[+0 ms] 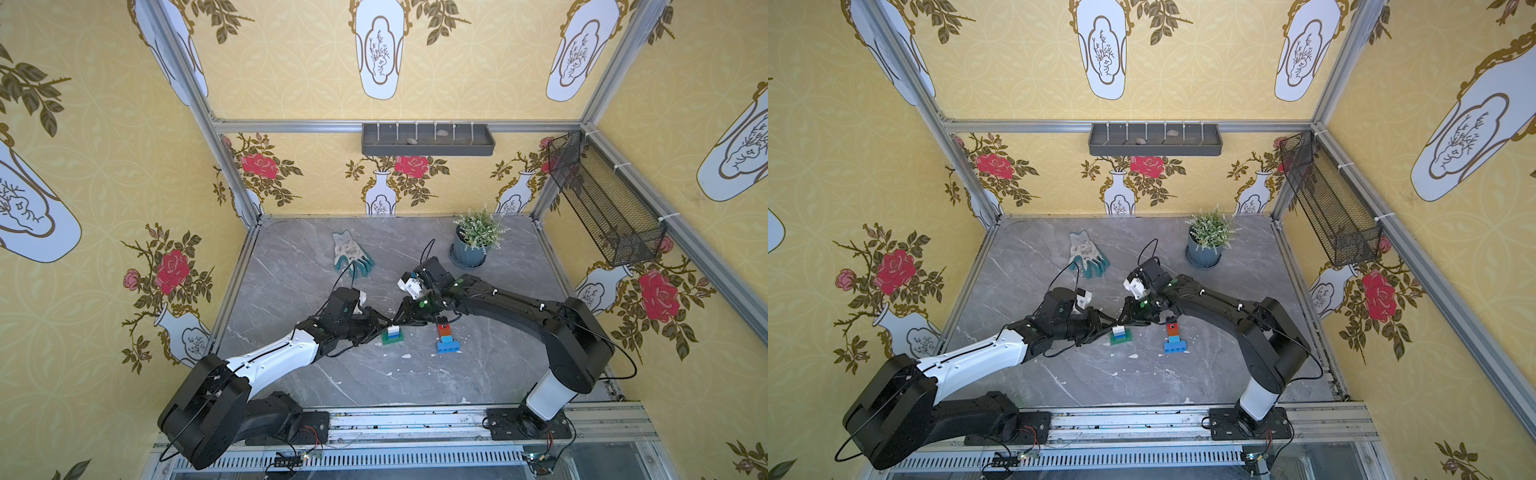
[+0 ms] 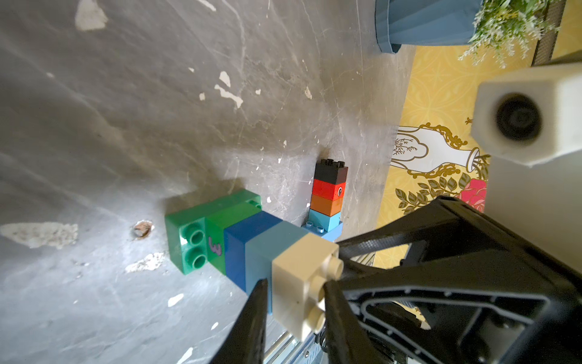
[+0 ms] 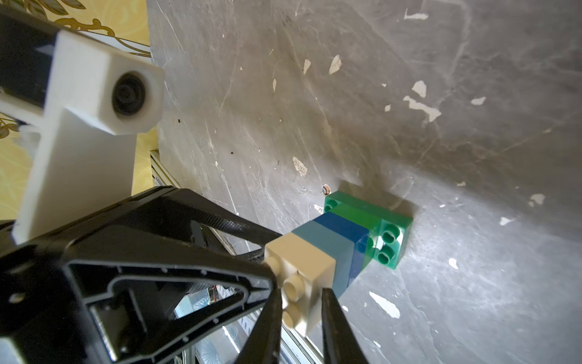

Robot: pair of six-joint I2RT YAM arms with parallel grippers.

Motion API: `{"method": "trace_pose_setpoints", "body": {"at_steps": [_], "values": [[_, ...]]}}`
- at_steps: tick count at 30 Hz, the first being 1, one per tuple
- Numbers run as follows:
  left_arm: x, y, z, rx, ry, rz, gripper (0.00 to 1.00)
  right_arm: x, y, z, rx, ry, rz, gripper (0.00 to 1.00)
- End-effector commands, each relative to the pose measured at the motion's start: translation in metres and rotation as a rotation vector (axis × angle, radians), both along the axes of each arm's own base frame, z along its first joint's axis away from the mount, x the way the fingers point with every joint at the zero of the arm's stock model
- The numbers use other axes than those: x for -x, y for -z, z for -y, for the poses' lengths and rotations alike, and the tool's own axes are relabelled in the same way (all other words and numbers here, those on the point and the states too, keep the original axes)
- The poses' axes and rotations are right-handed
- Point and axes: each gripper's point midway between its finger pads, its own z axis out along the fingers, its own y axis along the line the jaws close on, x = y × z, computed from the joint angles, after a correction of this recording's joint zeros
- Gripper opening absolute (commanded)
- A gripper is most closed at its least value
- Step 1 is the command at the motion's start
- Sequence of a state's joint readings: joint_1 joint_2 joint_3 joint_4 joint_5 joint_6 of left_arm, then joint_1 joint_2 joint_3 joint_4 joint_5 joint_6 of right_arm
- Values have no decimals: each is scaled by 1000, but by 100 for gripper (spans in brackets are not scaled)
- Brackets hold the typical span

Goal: Assemble the number 1 with lego
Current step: Assemble the lego brick with the lego brick.

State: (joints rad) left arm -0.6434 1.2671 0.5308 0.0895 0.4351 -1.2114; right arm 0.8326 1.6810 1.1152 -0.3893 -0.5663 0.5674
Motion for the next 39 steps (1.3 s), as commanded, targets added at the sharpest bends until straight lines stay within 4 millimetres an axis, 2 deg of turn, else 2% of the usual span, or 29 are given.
{"method": "trace_pose_setpoints", "body": {"at_steps": [1,13,23,34,39], "values": [[14,25,-13,-82,0,-80,30,10,16,5,68,-30,-8,23],[36,62,-28,-188,47,-154,24,27,48,17,211,-84,-10,20],[49,84,-33,-280,107,-190,22,37,61,17,249,-114,-13,20],[56,89,-33,-297,142,-203,21,41,65,17,272,-132,-1,20],[54,83,-31,-287,149,-182,21,39,55,9,239,-135,11,20]]}}
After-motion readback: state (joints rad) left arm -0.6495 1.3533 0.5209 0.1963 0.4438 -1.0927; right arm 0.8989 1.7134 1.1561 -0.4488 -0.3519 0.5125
